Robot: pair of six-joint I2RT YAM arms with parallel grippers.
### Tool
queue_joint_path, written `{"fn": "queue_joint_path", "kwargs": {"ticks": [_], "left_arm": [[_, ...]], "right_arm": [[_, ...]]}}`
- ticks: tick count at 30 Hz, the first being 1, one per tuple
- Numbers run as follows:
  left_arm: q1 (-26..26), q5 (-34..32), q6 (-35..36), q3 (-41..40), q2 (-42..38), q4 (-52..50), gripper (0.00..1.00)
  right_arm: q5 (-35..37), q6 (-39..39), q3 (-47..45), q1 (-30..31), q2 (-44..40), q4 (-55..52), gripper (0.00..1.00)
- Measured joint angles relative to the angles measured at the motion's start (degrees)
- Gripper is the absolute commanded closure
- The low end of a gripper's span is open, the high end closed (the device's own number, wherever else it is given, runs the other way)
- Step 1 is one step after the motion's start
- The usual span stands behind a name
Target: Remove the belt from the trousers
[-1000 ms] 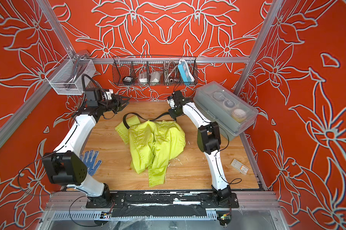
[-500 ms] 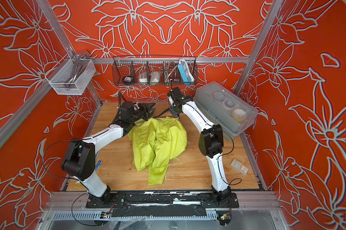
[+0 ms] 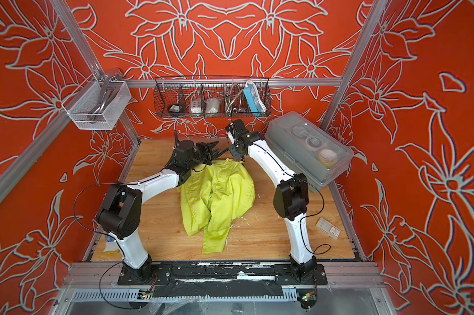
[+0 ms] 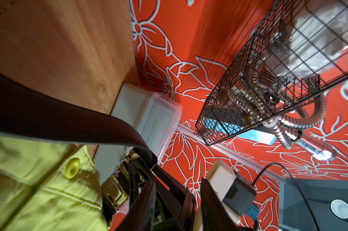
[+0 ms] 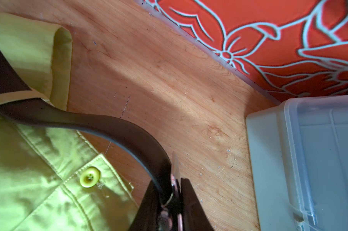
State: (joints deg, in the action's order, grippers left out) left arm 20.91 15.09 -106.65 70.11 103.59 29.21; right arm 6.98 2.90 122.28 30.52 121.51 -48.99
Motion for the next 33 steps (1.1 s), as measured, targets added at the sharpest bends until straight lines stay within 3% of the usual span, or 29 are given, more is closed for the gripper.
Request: {"fn": "queue_joint_path", "kwargs": {"ticks": [12,25,27,28,29,33], "left_arm": [[1.0,-0.5,-2.7,2.7,1.6,-5.0,0.58],[1.3,-0.7,-4.4,3.8,5.7,-6.5,0.60],[1.3,-1.0,-4.4,4.2,6.8,-6.6,0.64],[1.3,-1.3,-4.5,4.7,7.5,-6.7,0.74],[1.3,-1.5,-4.7,5.4,8.2,-6.9,1.00],[1.1,-1.8,-5.0,9.2,10.5,-7.2,1.00]], "right_arm": [[-1.7,0.0,-1.8,0.0,-1.0,1.0,1.00],[-3.0,-0.2,-3.3,0.1,-2.9,1.4,1.00],[-3.1,-0.2,-3.3,0.4,-3.6,1.5,1.00],[-3.2,-0.2,-3.5,0.7,-3.9,1.5,1.00],[-3.1,-0.2,-3.7,1.0,-4.3,1.5,1.00],[-1.5,-0.2,-6.4,1.5,-6.1,1.5,1.00]]}}
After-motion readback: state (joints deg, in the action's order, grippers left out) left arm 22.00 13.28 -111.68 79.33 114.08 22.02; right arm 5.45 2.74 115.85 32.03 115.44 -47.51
